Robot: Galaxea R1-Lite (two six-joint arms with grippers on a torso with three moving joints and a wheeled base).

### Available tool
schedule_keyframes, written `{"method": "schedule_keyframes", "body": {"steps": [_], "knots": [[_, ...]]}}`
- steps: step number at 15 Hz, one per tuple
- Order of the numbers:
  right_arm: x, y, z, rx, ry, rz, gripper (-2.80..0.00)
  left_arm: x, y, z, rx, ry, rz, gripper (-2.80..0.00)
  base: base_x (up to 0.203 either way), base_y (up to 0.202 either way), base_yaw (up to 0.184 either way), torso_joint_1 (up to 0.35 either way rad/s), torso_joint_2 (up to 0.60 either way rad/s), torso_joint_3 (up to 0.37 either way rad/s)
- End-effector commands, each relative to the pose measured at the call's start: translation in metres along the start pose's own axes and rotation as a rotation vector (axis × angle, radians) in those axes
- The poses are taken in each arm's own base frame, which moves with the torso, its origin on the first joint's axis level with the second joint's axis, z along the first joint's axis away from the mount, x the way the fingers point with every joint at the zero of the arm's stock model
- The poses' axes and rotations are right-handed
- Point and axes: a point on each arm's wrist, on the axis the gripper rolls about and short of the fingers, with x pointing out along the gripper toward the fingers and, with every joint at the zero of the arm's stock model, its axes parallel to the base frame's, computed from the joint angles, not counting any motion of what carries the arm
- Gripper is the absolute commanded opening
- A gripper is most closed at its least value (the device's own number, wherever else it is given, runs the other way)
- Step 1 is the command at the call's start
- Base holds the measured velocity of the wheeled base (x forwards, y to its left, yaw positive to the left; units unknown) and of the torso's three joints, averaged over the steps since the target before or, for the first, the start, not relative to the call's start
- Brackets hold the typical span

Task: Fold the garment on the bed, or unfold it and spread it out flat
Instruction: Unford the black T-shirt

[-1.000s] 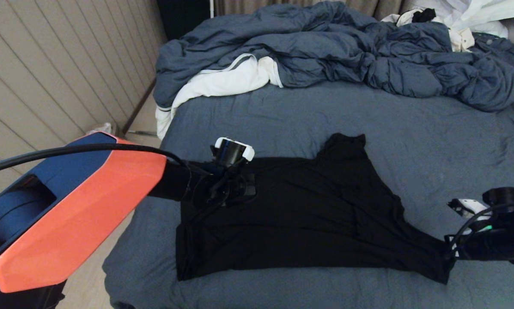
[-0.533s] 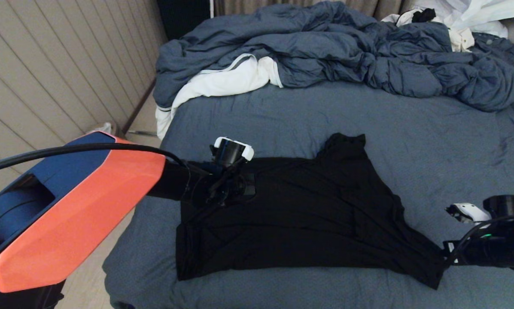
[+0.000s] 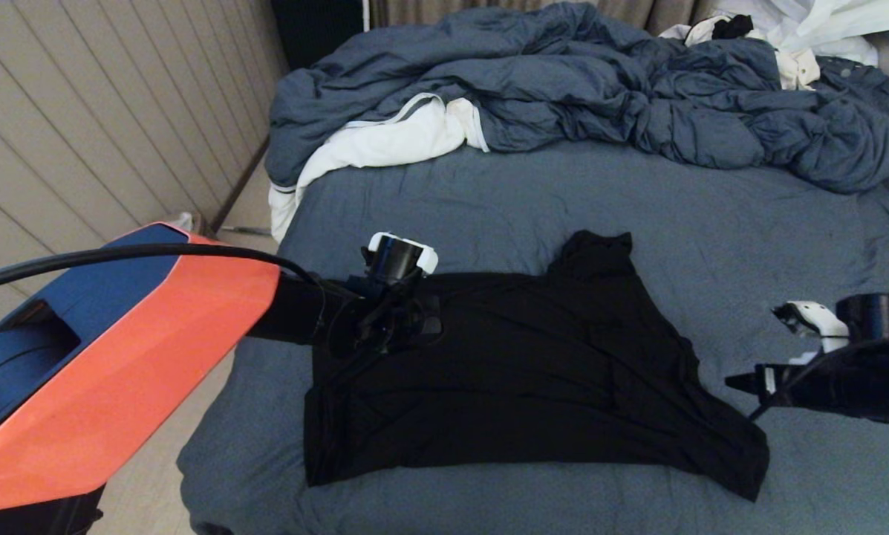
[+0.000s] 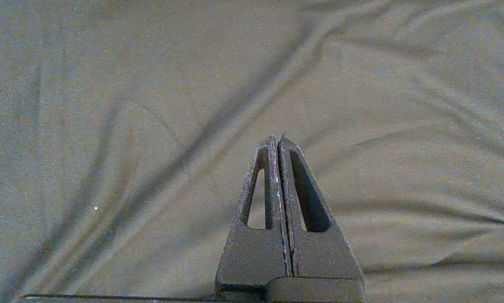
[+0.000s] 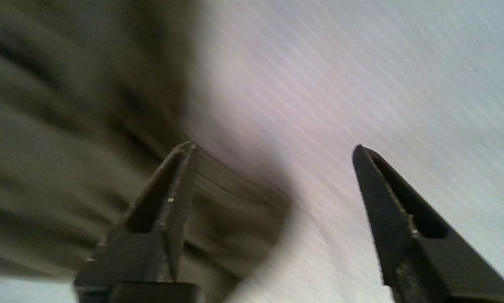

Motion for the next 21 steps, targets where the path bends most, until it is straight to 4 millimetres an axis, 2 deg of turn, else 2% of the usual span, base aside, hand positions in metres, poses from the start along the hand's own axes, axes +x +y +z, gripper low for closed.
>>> {"method": "schedule_keyframes", "body": {"steps": [1,4,7,11,12,16,21], "knots": [[0.016,0.032,0.015,-0.04,-0.02,0.081,0.0,-0.001,0.0,0.001,-0.004,-0.003,0.001,-2.8,0.0,0.0,0.0,0.0,0.0,0.0],[0.038,0.061,0.022,-0.029,-0.004,0.149,0.0,0.001,0.0,-0.001,-0.003,0.0,0.003,-2.8,0.0,0.0,0.0,0.0,0.0,0.0],[0.052,0.067,0.016,-0.029,0.038,0.167,0.0,0.003,0.001,-0.003,-0.001,0.005,0.006,-2.8,0.0,0.0,0.0,0.0,0.0,0.0],[0.058,0.079,0.011,-0.025,0.064,0.192,0.0,0.004,0.001,-0.004,0.0,0.009,0.006,-2.8,0.0,0.0,0.0,0.0,0.0,0.0],[0.058,0.081,0.01,-0.027,0.067,0.196,-2.8,0.004,0.001,-0.004,0.0,0.008,0.007,-2.8,0.0,0.0,0.0,0.0,0.0,0.0],[0.05,0.08,0.012,-0.027,0.054,0.193,-2.8,0.006,0.001,-0.005,0.001,0.013,0.008,-2.8,0.0,0.0,0.0,0.0,0.0,0.0],[0.009,0.076,0.019,-0.028,-0.021,0.181,-2.8,0.006,0.0,-0.006,0.002,0.013,0.007,-2.8,0.0,0.0,0.0,0.0,0.0,0.0]]}}
